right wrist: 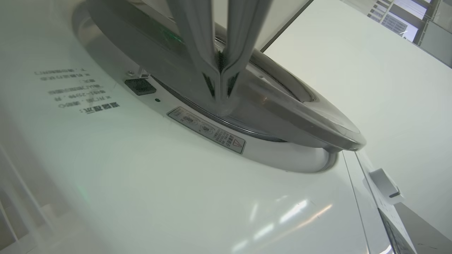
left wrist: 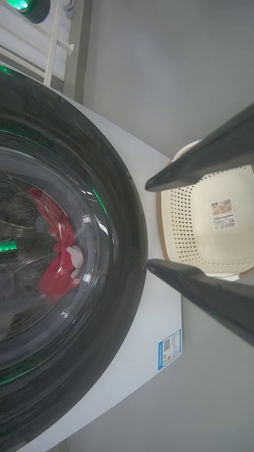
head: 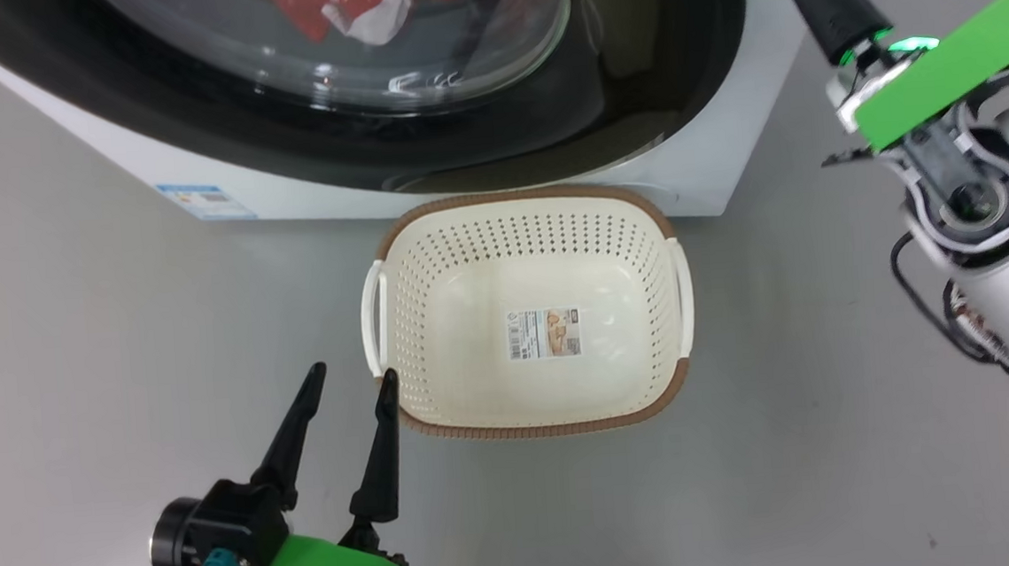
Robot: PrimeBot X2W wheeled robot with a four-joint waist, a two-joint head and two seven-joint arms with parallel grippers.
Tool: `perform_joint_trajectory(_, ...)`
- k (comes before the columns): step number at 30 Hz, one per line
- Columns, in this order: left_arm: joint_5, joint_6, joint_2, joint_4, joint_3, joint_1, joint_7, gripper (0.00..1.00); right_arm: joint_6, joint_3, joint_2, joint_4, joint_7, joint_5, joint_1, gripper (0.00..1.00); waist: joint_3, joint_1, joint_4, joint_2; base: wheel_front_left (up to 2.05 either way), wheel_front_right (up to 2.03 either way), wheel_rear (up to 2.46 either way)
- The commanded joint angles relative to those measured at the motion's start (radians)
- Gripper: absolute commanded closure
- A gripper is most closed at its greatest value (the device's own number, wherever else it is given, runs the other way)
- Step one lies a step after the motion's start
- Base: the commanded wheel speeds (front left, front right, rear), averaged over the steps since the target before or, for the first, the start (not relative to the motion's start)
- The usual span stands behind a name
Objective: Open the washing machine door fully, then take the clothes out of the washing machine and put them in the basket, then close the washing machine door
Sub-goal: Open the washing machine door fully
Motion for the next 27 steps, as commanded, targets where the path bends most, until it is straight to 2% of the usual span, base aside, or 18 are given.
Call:
perform_joint_trajectory(1, -0.007, 0.008, 0.008, -0.019, 0.026, -0.024, -0.012, 0.00, -0.001, 0.006, -0.006, -0.030, 0.022, 0.035, -0.022, 1.00, 0.037, 0.0000, 0.029, -0.0001, 0.00, 0.00, 0.00)
perform_joint_trajectory(11, -0.022, 0.007, 0.008, -0.017, 0.000, -0.054, -0.012, 0.00, -0.001, -0.042, -0.039, -0.001, 0.269, 0.211, -0.120, 1.00, 0.091, 0.0000, 0.062, -0.0001, 0.00, 0.00, 0.00)
perform_joint_trajectory(19, -0.040, 0.015, 0.008, -0.018, -0.023, -0.067, -0.012, 0.00, -0.001, -0.049, -0.031, 0.049, 0.402, 0.217, -0.159, 1.00, 0.113, -0.0001, 0.073, -0.0001, 0.00, 0.00, 0.00)
perform_joint_trajectory(27, -0.046, 0.019, 0.008, -0.011, -0.025, -0.067, -0.012, 0.00, -0.001, -0.055, -0.009, 0.026, 0.458, 0.198, -0.113, 1.00, 0.087, -0.0001, 0.070, -0.0001, 0.00, 0.00, 0.00)
